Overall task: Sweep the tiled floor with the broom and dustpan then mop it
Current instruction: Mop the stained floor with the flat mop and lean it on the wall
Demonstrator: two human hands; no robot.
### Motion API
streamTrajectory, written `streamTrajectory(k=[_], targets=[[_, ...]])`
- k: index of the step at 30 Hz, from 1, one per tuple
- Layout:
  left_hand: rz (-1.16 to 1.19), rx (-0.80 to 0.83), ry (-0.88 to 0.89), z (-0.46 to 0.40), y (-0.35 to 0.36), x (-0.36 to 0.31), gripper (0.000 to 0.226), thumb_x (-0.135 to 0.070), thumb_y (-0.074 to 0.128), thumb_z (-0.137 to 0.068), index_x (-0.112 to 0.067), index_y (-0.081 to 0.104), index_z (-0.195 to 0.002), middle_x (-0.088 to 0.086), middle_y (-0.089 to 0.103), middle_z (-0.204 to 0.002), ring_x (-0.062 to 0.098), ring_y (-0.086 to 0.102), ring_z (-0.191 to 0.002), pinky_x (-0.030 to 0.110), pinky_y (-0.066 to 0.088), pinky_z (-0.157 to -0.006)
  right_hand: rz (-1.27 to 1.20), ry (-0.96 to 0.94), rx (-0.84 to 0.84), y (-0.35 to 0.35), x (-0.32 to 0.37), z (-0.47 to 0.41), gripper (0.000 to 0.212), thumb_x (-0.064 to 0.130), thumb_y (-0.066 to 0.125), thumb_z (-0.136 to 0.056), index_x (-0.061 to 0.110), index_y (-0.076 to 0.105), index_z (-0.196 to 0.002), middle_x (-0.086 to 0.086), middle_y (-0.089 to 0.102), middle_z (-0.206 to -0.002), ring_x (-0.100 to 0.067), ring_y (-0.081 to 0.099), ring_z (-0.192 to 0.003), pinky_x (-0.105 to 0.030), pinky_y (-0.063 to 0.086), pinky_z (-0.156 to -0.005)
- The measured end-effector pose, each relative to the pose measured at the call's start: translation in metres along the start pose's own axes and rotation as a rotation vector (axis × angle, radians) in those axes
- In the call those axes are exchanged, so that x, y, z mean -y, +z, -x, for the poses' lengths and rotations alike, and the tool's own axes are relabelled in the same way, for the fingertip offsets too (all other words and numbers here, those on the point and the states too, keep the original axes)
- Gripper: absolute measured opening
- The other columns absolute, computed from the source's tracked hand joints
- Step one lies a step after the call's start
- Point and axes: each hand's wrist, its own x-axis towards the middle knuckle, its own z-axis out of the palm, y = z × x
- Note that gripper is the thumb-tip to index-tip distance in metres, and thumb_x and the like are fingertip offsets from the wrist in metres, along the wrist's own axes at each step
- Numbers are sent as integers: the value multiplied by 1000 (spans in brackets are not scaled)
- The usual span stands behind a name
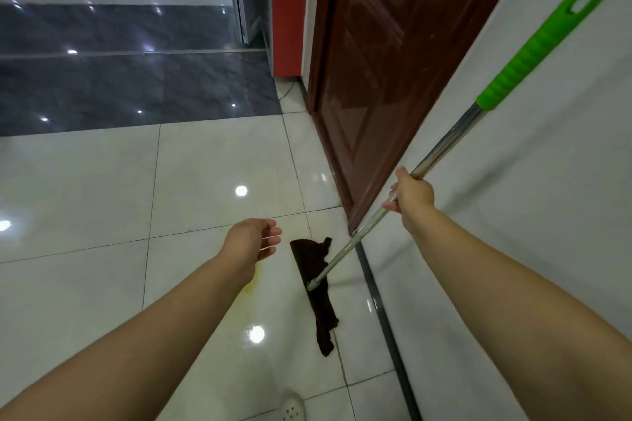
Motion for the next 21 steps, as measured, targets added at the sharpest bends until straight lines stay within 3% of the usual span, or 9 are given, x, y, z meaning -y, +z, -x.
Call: streamTrajectory(k=[3, 9, 13, 17, 21], targets=[[30, 23, 32, 10, -34, 2, 26, -9, 38, -95, -9, 60, -80, 7, 65, -78, 16, 60, -66, 25, 48, -57, 32, -65, -7, 9, -3, 40, 35, 47, 56, -87, 17, 57, -69, -1, 61, -69, -16, 64, -50, -28, 59, -58], [51, 82, 57, 38, -117, 11, 26, -11, 38, -94, -11, 60, -79, 4, 64, -75, 13, 58, -62, 24, 47, -55, 39, -176, -13, 24, -6, 141, 27, 37, 59, -86, 18, 56, -68, 2, 60, -63, -19, 64, -49, -37, 61, -70], [72, 110, 69, 61, -189, 21, 25, -12, 39, -95, -11, 59, -80, 4, 64, -75, 13, 58, -62, 24, 47, -56, 61, -246, 14, 42, -12, 222, 19, 34, 60, -83, 19, 57, -73, 0, 63, -72, -16, 64, -45, -37, 62, -66], [95, 115, 85, 74, -244, 30, 24, -12, 42, -95, -11, 60, -80, 4, 64, -74, 12, 58, -62, 23, 48, -56, 90, -289, 43, 59, -23, 281, 14, 29, 60, -83, 19, 57, -74, -2, 65, -76, -19, 68, -59, -28, 59, -53], [99, 112, 85, 86, -302, 48, 22, -12, 44, -93, -11, 61, -79, 4, 64, -75, 12, 59, -63, 23, 49, -56, 136, -336, 83, 78, -41, 346, 9, 20, 58, -80, 12, 61, -77, -6, 68, -76, -21, 68, -60, -33, 61, -57]])
